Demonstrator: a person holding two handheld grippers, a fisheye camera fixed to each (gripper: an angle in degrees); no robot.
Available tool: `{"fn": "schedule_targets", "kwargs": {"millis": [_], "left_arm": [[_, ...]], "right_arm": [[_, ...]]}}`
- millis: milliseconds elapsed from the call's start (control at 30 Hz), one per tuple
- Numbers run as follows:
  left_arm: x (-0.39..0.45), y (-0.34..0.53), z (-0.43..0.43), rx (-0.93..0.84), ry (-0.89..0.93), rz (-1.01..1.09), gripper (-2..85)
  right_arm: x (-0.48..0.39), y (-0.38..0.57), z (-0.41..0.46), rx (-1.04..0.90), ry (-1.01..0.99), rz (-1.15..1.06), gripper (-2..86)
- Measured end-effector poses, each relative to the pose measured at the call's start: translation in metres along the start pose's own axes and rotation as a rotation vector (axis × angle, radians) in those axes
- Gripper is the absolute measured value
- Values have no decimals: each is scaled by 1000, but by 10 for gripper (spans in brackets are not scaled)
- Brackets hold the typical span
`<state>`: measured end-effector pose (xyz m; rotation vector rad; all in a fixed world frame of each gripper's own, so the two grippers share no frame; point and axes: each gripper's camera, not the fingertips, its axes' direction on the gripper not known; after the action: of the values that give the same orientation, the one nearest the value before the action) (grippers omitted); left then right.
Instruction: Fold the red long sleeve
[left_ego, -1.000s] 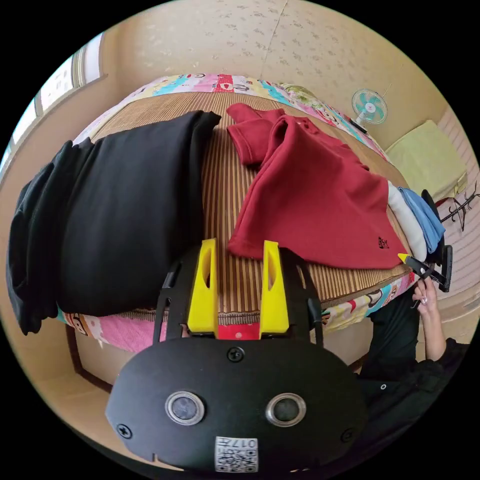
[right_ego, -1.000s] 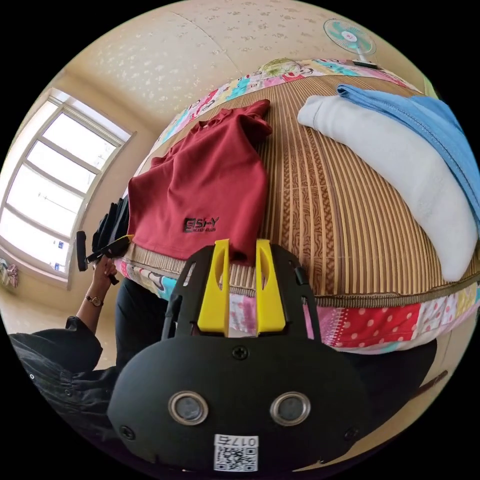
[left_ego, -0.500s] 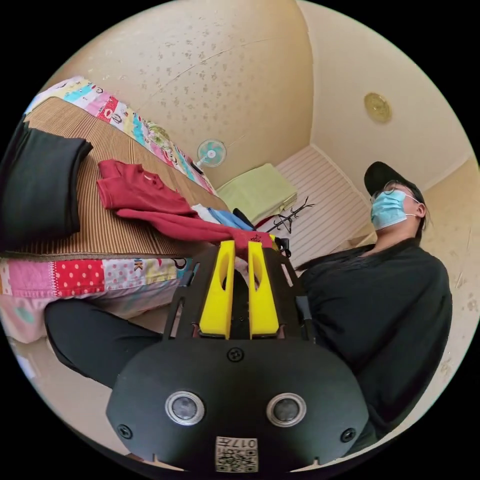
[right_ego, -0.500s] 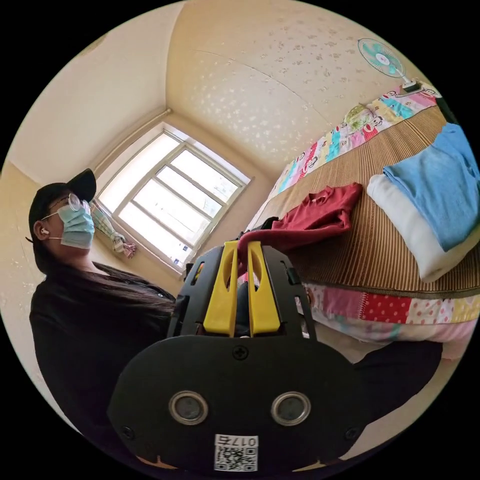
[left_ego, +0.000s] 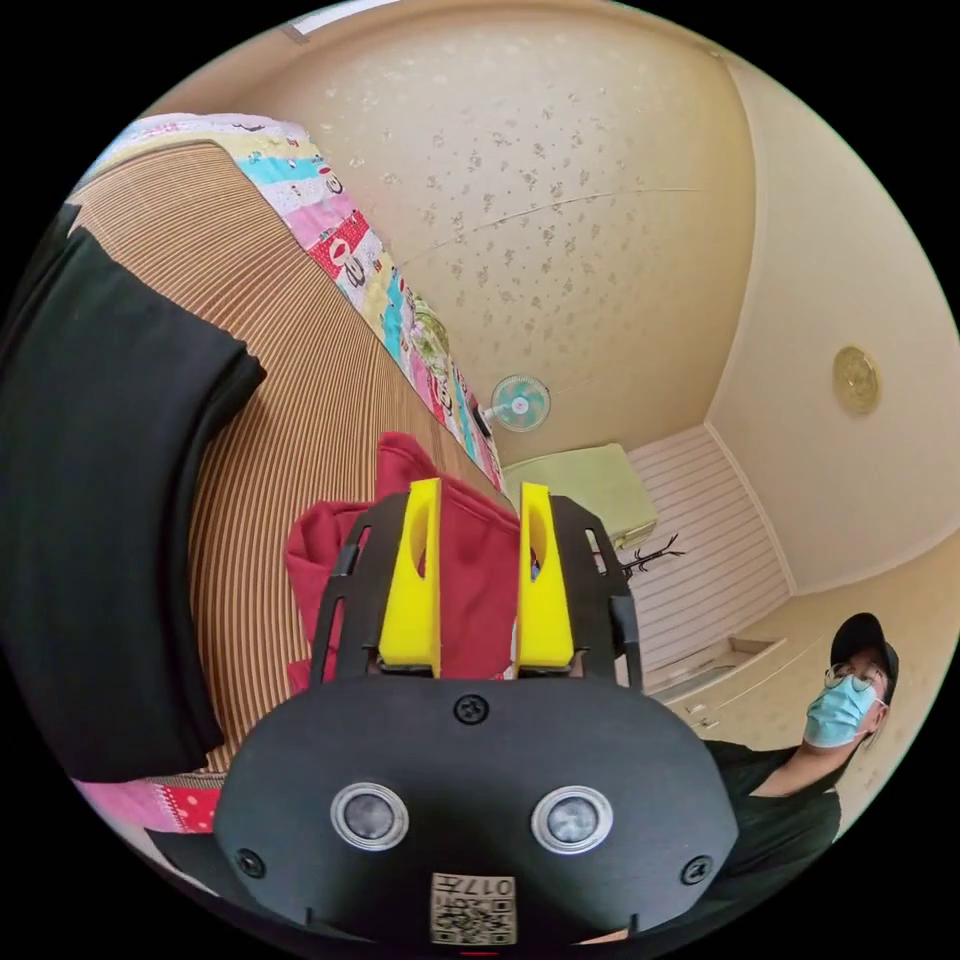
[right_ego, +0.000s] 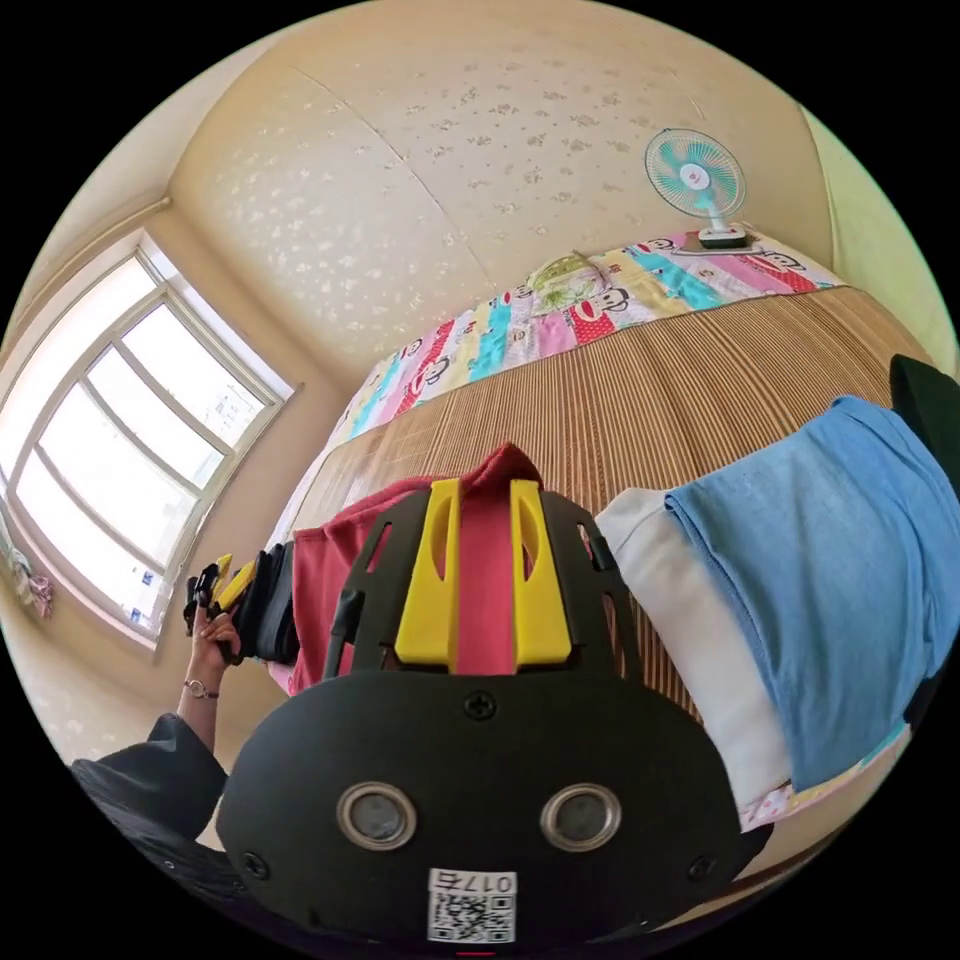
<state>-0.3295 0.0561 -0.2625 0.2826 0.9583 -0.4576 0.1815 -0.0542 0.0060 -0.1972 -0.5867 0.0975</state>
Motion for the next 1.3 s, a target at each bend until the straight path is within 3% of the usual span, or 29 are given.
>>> {"fn": "schedule_targets", "kwargs": {"millis": [100,167,267,333,433,500,700,833,933,1000,1167,1300], "left_arm": [[-2,24,-5,-32,-66,32,141],[-6,80,-2,-97,-231,15,159],[-12,168,-8,-53,-450,-59,182],[-18,208,-5,-34,-500,-105,184],[-44,231,13,-57,-412,-193,184],[-63,228,25,-66,-339,-243,184],[-85,205,36,-16,-308,-253,169],[-99,194,48,-7,-364,-393,103],[-54,180,35,81,-312,-308,72],[-10,159,47,32,-372,-177,66],[105,139,178,-133,-310,265,64],[144,183,286,-325,-170,419,65]], "right_arm": [[-23,50,10,-21,-1,-94,95],[-25,88,19,-45,10,-116,95],[-24,145,39,-100,92,-136,90],[-22,179,72,-189,190,-192,84],[-20,203,75,-58,220,-223,69],[-22,199,79,-70,219,-219,62],[-7,192,71,-59,116,-151,36],[7,193,62,-19,35,-123,29],[11,186,58,-26,15,-111,24],[11,184,54,-19,19,-115,22],[11,167,35,-62,-1,-116,15],[25,164,-16,-63,-35,-89,7]]}}
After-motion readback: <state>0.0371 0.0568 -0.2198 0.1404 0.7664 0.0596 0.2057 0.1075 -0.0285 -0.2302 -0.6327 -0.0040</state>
